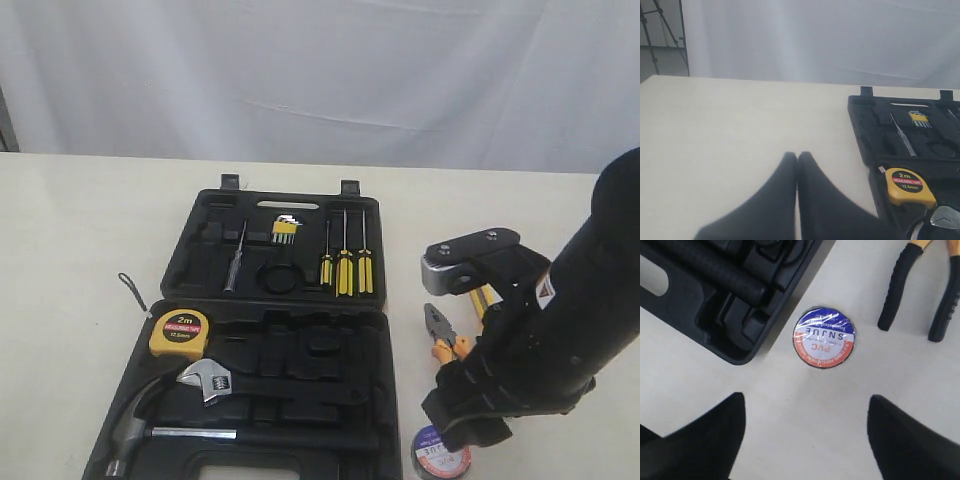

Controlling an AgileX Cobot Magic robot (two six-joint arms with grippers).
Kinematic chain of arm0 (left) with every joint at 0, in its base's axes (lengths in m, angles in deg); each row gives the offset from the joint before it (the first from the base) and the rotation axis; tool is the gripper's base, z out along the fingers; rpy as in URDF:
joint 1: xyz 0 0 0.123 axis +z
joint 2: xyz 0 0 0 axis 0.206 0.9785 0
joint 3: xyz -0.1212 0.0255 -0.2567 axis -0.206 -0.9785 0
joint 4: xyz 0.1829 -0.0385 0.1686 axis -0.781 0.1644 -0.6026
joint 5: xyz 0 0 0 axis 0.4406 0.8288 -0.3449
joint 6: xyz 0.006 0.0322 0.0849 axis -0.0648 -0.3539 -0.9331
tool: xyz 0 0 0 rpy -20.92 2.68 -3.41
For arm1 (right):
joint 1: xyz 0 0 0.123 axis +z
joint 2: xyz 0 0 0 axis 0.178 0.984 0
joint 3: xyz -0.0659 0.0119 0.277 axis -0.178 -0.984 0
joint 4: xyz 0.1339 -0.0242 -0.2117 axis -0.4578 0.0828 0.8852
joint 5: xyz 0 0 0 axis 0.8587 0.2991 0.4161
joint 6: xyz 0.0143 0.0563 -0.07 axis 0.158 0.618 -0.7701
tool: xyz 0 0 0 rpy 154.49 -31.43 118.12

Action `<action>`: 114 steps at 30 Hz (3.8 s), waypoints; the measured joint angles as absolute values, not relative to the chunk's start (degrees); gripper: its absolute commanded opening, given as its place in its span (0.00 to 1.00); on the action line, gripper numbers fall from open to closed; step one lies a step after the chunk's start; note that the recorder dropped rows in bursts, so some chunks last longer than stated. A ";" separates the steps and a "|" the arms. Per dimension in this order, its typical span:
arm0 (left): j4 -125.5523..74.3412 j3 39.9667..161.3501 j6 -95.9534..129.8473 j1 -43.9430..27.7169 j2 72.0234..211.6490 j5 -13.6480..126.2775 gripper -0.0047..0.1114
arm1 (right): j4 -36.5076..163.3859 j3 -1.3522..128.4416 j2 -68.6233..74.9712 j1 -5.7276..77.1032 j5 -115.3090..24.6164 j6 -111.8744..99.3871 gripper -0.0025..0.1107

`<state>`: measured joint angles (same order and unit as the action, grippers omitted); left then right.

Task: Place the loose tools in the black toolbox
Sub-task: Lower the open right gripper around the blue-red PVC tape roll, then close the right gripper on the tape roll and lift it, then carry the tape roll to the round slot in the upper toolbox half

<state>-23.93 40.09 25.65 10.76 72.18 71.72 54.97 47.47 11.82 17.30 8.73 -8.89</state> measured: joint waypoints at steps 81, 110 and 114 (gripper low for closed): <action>-24.09 40.09 25.65 10.76 72.18 71.72 0.04 | 58.51 47.25 34.90 21.58 -4.65 -9.64 0.03; -23.80 40.09 25.65 10.76 72.18 71.72 0.04 | 60.42 117.84 63.12 21.75 23.27 -9.12 0.02; -23.80 40.09 25.65 10.76 72.18 71.72 0.04 | 59.75 118.08 66.04 21.85 20.96 -9.12 0.02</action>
